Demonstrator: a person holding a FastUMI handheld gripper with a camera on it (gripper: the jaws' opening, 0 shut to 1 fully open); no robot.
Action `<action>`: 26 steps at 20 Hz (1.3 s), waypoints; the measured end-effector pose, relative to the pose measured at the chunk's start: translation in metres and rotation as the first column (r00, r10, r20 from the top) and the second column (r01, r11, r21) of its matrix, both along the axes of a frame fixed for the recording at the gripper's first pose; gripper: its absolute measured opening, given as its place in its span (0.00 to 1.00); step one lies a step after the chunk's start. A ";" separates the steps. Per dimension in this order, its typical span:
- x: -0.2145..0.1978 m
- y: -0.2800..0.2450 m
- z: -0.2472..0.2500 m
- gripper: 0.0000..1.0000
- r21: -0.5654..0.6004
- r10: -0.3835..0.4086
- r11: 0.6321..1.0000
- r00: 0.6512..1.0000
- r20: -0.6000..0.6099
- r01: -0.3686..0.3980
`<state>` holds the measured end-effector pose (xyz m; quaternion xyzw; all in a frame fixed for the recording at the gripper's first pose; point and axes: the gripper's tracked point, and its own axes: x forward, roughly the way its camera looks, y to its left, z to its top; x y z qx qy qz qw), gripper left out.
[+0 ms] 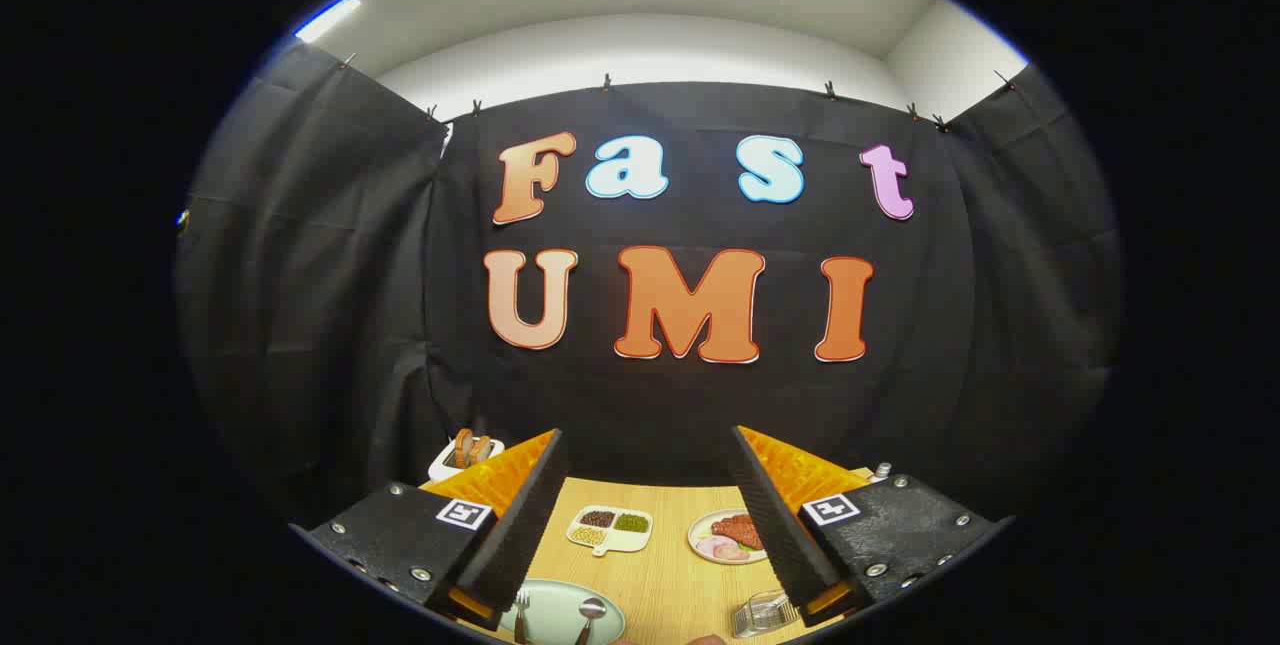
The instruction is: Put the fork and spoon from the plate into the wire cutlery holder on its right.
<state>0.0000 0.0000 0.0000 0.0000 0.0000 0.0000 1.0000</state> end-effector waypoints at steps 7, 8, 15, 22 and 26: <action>0.000 0.003 0.000 0.97 -0.011 0.031 0.999 1.000 -0.004 -0.031; 0.000 0.003 0.000 0.97 -0.012 0.038 0.999 0.999 -0.007 -0.038; 0.007 -0.003 -0.013 0.97 -0.011 0.090 0.996 0.995 -0.035 -0.090; 0.007 -0.005 -0.030 0.97 0.018 0.178 0.984 0.981 -0.082 -0.177; 0.008 -0.003 -0.059 0.97 0.039 0.236 0.972 0.956 -0.172 -0.233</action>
